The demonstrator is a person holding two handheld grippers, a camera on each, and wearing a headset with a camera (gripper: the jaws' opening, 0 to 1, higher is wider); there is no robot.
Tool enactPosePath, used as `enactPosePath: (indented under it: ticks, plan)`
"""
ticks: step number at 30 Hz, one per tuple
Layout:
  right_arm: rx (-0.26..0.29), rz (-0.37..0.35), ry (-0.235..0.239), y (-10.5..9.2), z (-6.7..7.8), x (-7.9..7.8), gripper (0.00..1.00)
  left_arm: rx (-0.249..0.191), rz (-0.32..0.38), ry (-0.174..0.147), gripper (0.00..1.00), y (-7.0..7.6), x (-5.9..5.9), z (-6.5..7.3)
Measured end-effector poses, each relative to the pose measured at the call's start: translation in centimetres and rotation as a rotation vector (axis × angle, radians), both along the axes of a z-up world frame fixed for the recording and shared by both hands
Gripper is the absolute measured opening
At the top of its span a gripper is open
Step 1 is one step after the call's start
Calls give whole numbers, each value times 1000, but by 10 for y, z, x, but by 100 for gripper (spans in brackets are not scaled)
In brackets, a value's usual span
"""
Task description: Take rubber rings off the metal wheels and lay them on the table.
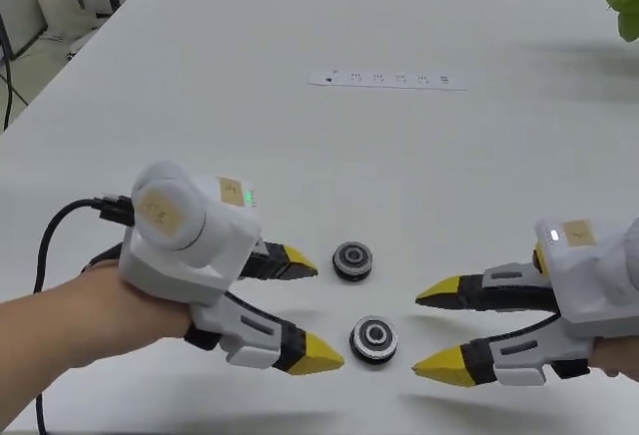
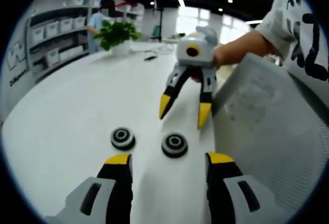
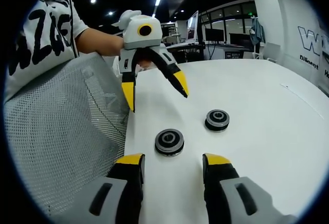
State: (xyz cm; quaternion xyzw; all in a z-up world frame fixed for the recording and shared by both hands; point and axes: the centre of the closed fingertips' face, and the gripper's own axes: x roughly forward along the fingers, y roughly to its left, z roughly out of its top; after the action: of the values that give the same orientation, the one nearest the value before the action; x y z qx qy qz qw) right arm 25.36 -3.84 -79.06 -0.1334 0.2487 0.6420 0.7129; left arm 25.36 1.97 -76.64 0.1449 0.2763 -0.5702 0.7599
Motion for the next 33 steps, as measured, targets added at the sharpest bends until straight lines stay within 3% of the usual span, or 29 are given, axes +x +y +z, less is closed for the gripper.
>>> enactPosePath:
  ticks: [33]
  plan:
    - [-13,66,-6,8,-8,-2,37,19,-95,3,43,-26,-3,-11]
